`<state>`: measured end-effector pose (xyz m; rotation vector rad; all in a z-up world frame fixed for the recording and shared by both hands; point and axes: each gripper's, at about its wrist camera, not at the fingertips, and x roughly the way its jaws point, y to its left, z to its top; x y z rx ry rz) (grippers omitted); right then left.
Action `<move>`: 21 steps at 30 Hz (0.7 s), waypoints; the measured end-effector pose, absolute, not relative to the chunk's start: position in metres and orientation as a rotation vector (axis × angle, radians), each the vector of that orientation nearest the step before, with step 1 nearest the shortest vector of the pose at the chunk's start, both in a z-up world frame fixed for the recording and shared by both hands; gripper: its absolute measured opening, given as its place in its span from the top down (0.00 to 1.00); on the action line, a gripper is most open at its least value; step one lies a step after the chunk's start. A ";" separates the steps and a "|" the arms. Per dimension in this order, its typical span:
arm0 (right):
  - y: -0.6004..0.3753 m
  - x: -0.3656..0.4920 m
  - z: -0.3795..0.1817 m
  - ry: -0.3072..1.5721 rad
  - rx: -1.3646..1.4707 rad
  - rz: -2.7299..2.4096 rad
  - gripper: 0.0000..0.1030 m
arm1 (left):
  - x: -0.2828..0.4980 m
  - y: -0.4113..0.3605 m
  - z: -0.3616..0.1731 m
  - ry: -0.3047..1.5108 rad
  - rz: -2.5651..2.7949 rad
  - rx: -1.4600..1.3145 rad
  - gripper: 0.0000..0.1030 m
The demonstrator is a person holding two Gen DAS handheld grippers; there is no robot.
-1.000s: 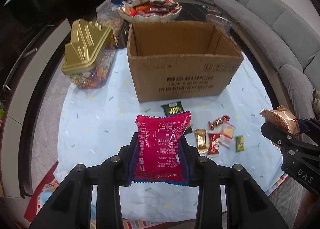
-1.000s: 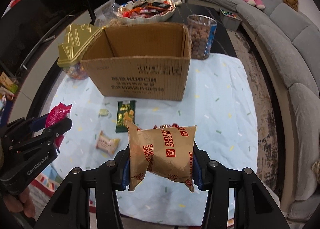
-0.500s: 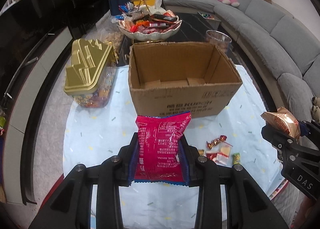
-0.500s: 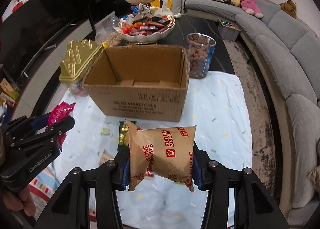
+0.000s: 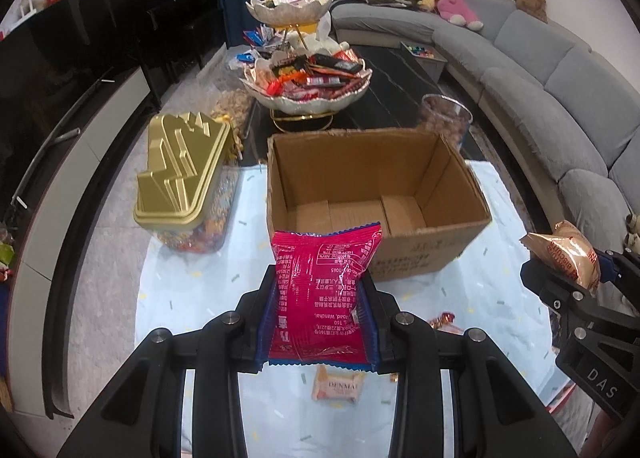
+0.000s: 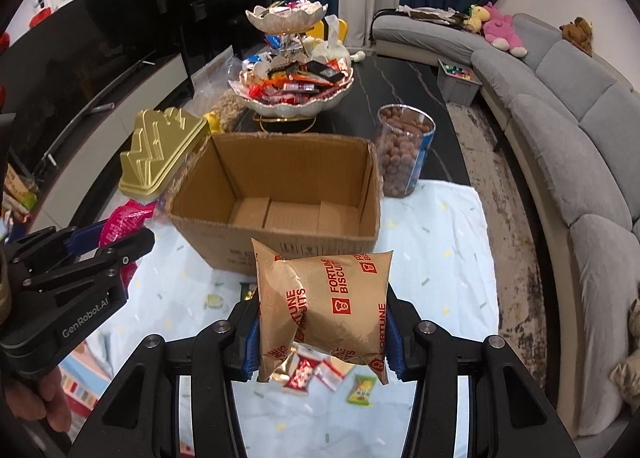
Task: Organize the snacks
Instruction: 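Lift both bags and carry them over the open cardboard box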
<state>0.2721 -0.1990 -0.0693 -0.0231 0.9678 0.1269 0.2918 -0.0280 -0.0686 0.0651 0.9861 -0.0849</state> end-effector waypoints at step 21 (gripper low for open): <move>-0.188 0.325 -0.060 0.884 -0.025 0.119 0.52 | 0.346 -0.027 -0.066 0.937 -0.087 0.039 0.65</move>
